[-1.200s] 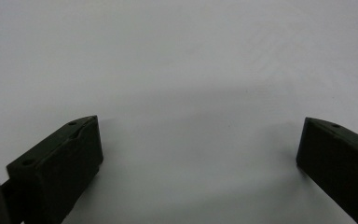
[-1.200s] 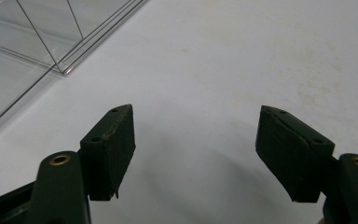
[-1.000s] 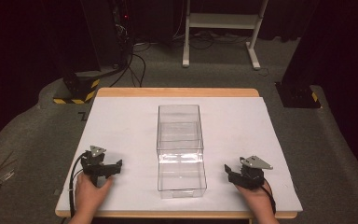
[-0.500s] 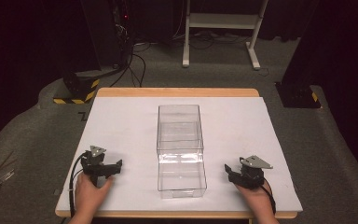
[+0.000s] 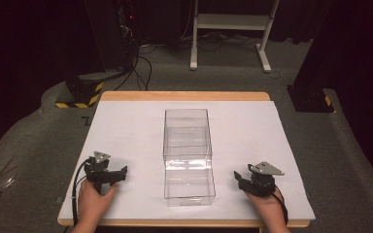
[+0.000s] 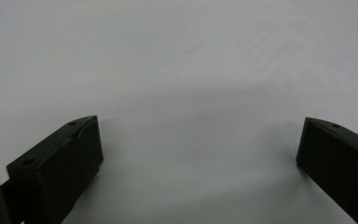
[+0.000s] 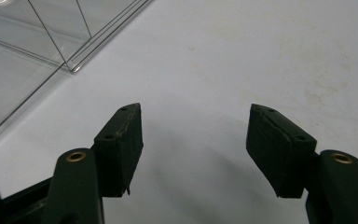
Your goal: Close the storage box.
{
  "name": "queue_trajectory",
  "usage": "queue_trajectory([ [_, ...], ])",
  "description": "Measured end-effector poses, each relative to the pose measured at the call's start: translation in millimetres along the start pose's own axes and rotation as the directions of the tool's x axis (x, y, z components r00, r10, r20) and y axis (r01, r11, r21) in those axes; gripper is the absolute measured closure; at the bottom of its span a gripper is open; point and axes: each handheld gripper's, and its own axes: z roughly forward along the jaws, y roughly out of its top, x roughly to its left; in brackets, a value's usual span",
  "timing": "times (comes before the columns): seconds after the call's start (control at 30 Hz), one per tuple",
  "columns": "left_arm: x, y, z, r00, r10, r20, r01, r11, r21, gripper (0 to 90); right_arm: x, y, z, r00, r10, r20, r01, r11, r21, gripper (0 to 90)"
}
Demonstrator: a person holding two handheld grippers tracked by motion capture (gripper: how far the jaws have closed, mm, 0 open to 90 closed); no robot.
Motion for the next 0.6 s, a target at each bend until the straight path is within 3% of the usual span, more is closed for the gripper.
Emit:
queue_trajectory([
  [0.2, 0.0, 0.0, 0.0, 1.0000, 0.000, 0.000, 0.000, 1.0000, 0.000, 0.6, -1.0, 2.4, -5.6, 0.9999, 0.007, -0.012, -0.007, 1.000, -0.015, 37.2],
  [0.6, 0.0, 0.0, 0.0, 1.0000, 0.000, 0.000, 0.000, 1.0000, 0.000, 0.6, 8.5, 7.2, -13.6, 0.9991, -0.033, -0.027, 0.032, 0.999, -0.041, 35.8],
])
